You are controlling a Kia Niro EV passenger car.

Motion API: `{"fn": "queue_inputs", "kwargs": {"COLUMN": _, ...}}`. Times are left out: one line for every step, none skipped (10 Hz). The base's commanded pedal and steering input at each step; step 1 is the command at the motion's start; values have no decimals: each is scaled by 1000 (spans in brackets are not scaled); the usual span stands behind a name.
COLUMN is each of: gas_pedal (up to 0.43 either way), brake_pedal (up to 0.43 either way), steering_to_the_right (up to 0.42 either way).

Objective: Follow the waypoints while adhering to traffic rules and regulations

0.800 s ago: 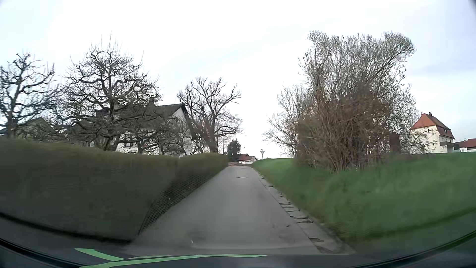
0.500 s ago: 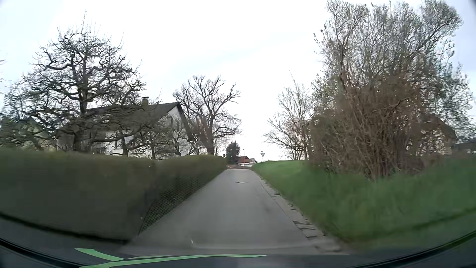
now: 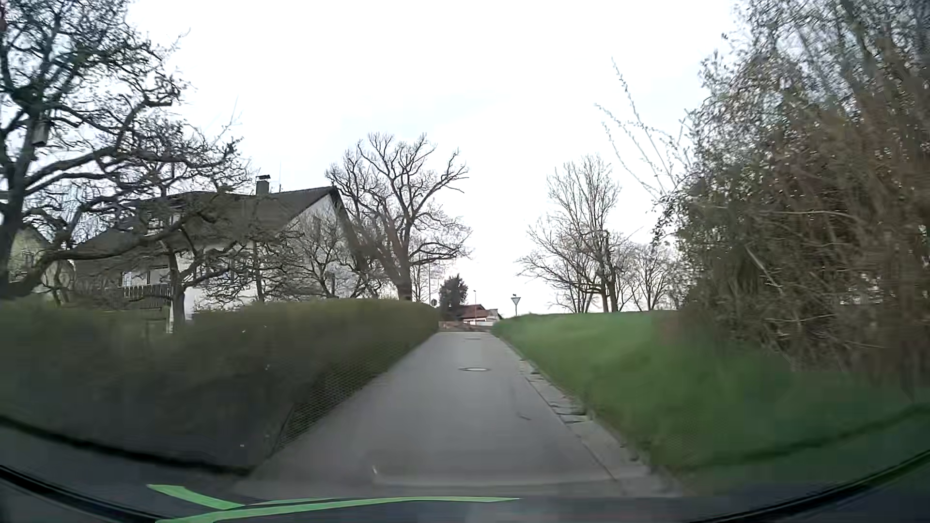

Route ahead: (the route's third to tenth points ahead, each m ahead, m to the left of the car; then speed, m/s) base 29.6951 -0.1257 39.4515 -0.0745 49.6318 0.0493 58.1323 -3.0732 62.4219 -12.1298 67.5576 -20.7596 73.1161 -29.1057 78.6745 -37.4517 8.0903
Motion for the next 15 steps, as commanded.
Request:
{"fn": "queue_inputs", "kwargs": {"gas_pedal": 169, "brake_pedal": 0, "steering_to_the_right": 1}}
{"fn": "queue_inputs", "kwargs": {"gas_pedal": 169, "brake_pedal": 0, "steering_to_the_right": 0}}
{"fn": "queue_inputs", "kwargs": {"gas_pedal": 169, "brake_pedal": 0, "steering_to_the_right": 0}}
{"fn": "queue_inputs", "kwargs": {"gas_pedal": 169, "brake_pedal": 0, "steering_to_the_right": 0}}
{"fn": "queue_inputs", "kwargs": {"gas_pedal": 169, "brake_pedal": 0, "steering_to_the_right": 0}}
{"fn": "queue_inputs", "kwargs": {"gas_pedal": 169, "brake_pedal": 0, "steering_to_the_right": 0}}
{"fn": "queue_inputs", "kwargs": {"gas_pedal": 169, "brake_pedal": 0, "steering_to_the_right": 0}}
{"fn": "queue_inputs", "kwargs": {"gas_pedal": 169, "brake_pedal": 0, "steering_to_the_right": 0}}
{"fn": "queue_inputs", "kwargs": {"gas_pedal": 169, "brake_pedal": 0, "steering_to_the_right": 0}}
{"fn": "queue_inputs", "kwargs": {"gas_pedal": 169, "brake_pedal": 0, "steering_to_the_right": 0}}
{"fn": "queue_inputs", "kwargs": {"gas_pedal": 169, "brake_pedal": 0, "steering_to_the_right": -1}}
{"fn": "queue_inputs", "kwargs": {"gas_pedal": 169, "brake_pedal": 0, "steering_to_the_right": -3}}
{"fn": "queue_inputs", "kwargs": {"gas_pedal": 169, "brake_pedal": 0, "steering_to_the_right": -3}}
{"fn": "queue_inputs", "kwargs": {"gas_pedal": 169, "brake_pedal": 0, "steering_to_the_right": -3}}
{"fn": "queue_inputs", "kwargs": {"gas_pedal": 169, "brake_pedal": 0, "steering_to_the_right": -3}}
